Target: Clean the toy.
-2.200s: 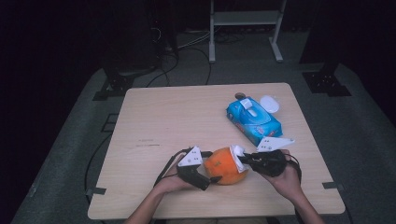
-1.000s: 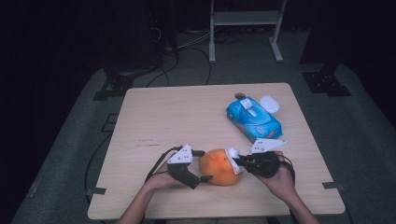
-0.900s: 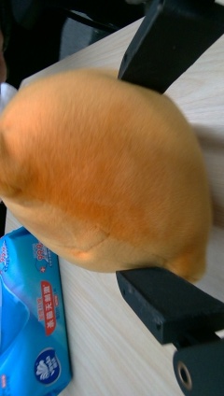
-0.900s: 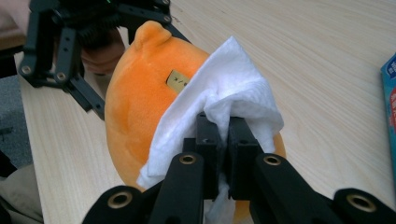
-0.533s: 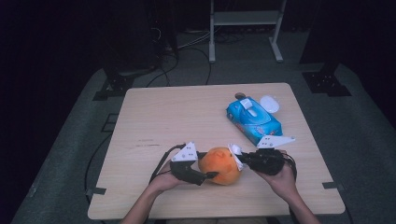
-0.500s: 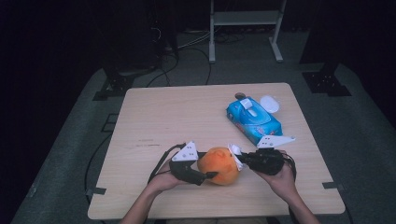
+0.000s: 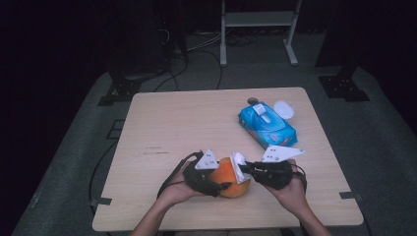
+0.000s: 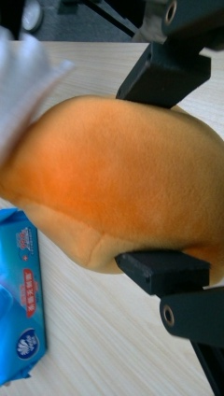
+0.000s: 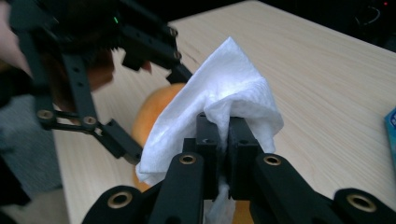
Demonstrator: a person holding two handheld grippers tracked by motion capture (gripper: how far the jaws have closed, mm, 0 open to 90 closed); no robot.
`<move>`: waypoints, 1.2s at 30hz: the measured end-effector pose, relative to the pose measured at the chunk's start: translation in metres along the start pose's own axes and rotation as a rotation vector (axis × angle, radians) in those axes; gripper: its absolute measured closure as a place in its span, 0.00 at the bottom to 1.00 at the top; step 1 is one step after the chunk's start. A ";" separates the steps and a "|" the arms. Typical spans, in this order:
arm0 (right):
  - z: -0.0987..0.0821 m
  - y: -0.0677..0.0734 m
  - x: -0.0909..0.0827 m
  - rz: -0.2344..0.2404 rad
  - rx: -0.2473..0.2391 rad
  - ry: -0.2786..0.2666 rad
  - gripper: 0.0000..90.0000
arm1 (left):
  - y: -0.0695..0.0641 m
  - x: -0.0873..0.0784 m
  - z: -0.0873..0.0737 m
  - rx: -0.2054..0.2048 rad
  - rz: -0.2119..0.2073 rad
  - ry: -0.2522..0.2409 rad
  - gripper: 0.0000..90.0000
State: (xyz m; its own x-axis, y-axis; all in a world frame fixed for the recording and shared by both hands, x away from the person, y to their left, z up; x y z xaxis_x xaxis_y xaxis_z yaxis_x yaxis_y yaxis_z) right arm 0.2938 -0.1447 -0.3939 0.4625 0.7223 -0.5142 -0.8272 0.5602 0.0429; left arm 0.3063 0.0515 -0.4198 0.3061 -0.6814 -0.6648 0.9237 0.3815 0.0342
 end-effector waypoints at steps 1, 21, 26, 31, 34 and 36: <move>-0.002 -0.001 0.002 -0.007 -0.011 0.014 0.94 | 0.001 0.000 -0.001 0.001 -0.010 -0.009 0.25; -0.020 -0.027 -0.008 -0.037 0.055 0.054 0.94 | 0.017 0.014 -0.024 0.005 -0.171 -0.219 0.11; -0.024 -0.035 -0.011 -0.042 0.085 0.052 0.94 | 0.021 0.019 -0.025 -0.045 -0.154 -0.240 0.11; -0.022 -0.034 -0.011 -0.045 0.084 0.047 0.94 | 0.015 0.026 -0.020 -0.081 -0.139 -0.213 0.12; -0.018 -0.032 -0.015 -0.036 0.096 0.016 0.94 | 0.008 0.010 -0.008 -0.051 -0.133 -0.204 0.22; -0.014 -0.031 -0.018 -0.024 0.096 -0.006 0.94 | 0.008 0.004 -0.006 -0.051 -0.151 -0.195 0.23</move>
State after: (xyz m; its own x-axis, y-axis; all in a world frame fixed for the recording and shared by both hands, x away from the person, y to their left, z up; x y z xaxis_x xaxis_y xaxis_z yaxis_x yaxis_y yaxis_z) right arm 0.3065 -0.1807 -0.3984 0.4839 0.7106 -0.5108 -0.7819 0.6132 0.1123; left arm 0.3133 0.0553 -0.4268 0.2084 -0.8387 -0.5031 0.9511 0.2937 -0.0958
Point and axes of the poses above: each handheld gripper's, and its own axes: x roughly forward along the jaws, z roughly out of its top, y roughly to its left, the point moved 3 cm from there along x, roughly forward along the jaws, and after that the axes turned 2 degrees about y, right-handed, at the moved point
